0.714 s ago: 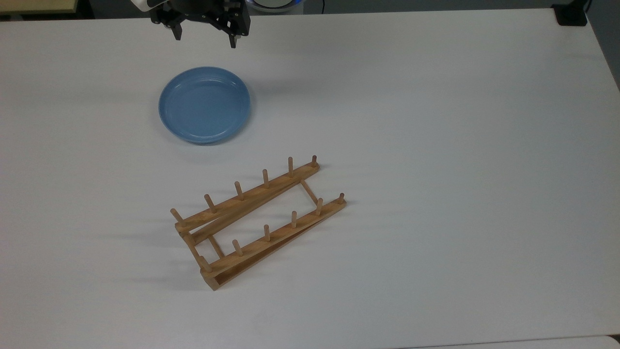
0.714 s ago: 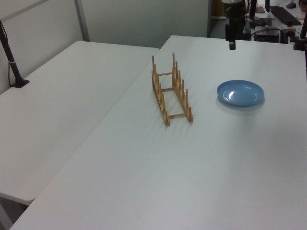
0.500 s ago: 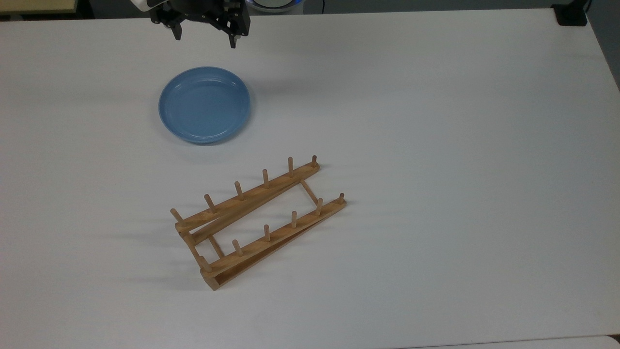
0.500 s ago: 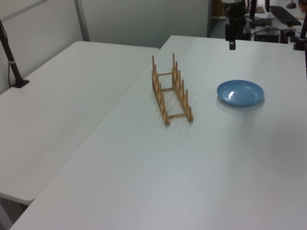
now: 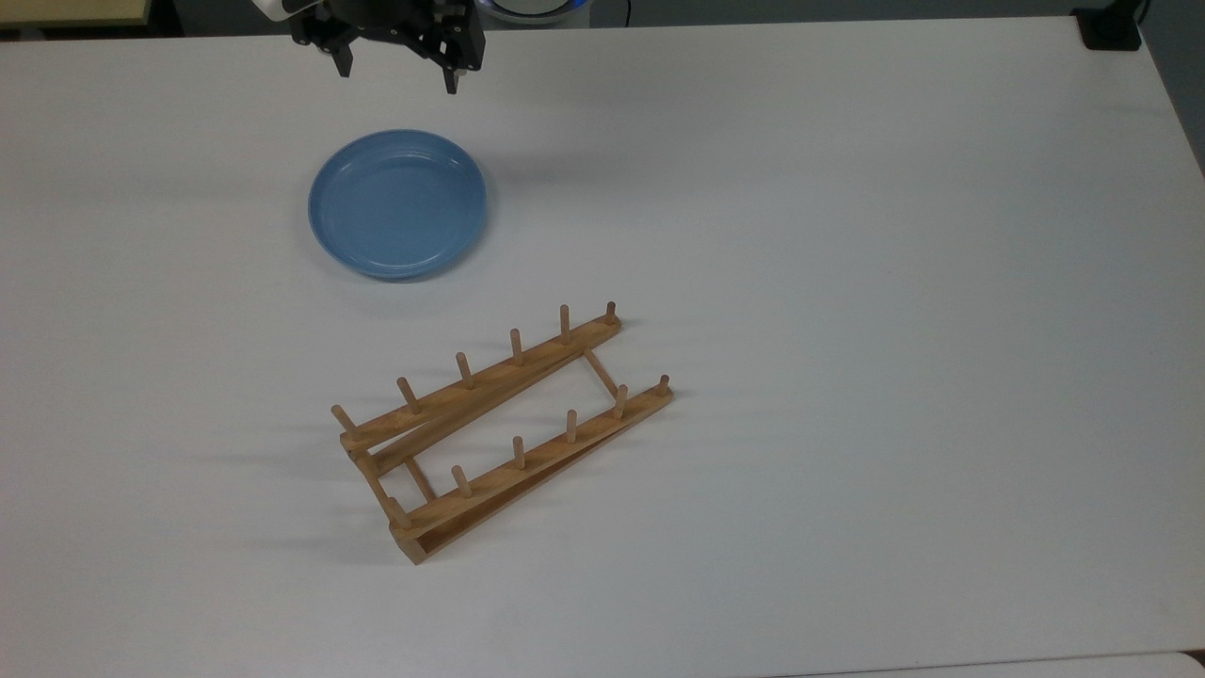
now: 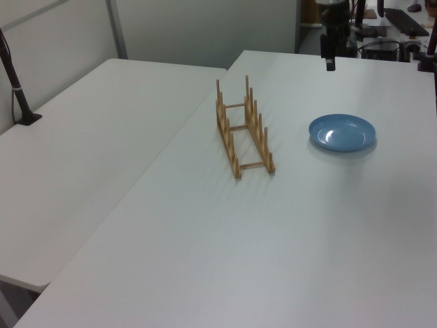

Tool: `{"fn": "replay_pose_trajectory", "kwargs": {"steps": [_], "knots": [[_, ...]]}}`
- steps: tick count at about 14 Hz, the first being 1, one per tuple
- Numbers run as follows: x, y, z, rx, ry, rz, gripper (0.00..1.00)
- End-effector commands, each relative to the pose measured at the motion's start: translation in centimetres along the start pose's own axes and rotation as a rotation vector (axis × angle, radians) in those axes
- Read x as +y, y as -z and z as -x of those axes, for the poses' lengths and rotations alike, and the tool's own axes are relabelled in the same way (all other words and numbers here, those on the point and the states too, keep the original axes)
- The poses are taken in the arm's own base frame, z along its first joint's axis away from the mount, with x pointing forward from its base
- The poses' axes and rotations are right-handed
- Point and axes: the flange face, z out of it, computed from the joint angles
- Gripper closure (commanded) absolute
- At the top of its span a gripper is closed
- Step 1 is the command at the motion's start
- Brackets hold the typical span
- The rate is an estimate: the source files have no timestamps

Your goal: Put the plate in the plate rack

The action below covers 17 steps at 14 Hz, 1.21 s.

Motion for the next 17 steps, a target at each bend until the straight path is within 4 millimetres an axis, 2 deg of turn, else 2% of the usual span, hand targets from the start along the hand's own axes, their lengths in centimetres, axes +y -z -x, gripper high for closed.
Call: {"fn": "replay_pose_trajectory", "kwargs": {"steps": [1, 5, 11, 14, 17], "knots": [[0.1, 0.3, 0.1, 0.001, -0.009, 0.001, 0.00], [0.9, -1.3, -0.9, -0.020, 0.151, 0.004, 0.00], [6.4, -7.9, -4.9, -0.035, 0.108, -0.022, 0.00], [9.1, -10.0, -5.3, -0.043, 0.187, -0.093, 0.00], [11.0, -13.2, -5.9, -0.083, 0.239, -0.122, 0.00]]}}
